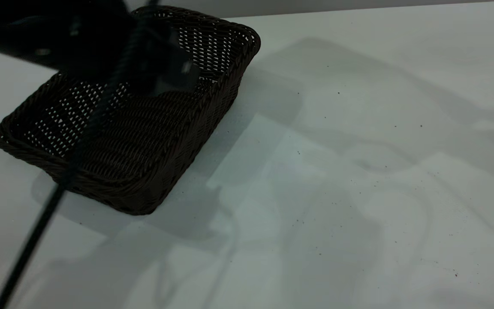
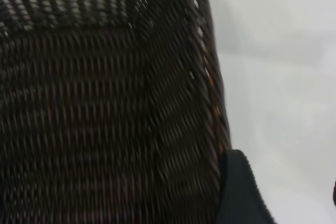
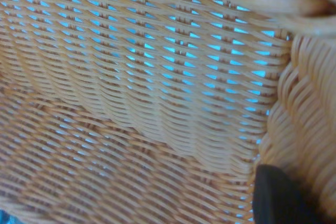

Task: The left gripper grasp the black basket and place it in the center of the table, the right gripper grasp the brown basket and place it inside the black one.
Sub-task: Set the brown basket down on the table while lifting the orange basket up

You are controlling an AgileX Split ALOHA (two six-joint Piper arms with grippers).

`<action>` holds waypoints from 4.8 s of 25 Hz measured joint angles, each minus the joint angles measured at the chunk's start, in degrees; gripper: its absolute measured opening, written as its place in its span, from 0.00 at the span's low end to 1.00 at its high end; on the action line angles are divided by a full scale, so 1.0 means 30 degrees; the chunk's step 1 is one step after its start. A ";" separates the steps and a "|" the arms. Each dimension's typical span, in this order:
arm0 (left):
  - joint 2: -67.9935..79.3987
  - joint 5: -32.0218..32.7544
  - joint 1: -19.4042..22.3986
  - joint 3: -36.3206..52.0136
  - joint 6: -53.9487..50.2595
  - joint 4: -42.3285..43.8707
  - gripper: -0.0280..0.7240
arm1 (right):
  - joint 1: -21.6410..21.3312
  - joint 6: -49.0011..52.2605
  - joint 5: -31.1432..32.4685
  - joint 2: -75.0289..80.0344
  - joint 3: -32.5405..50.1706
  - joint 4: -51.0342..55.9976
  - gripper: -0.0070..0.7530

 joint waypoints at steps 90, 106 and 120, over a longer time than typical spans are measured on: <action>0.5483 1.0434 -0.0719 -0.3262 1.5057 0.4584 0.18 | 0.0000 -0.2141 0.2217 0.0035 -0.1026 -0.2012 0.15; 0.5503 1.2555 -0.0719 -0.3277 0.9676 0.8706 0.18 | 0.0000 -0.2122 0.2200 0.0035 -0.1026 -0.1939 0.15; 0.5553 1.3116 -0.0719 -0.3263 0.8910 0.6809 0.67 | 0.0000 -0.2072 0.2470 0.0035 -0.1026 -0.1859 0.15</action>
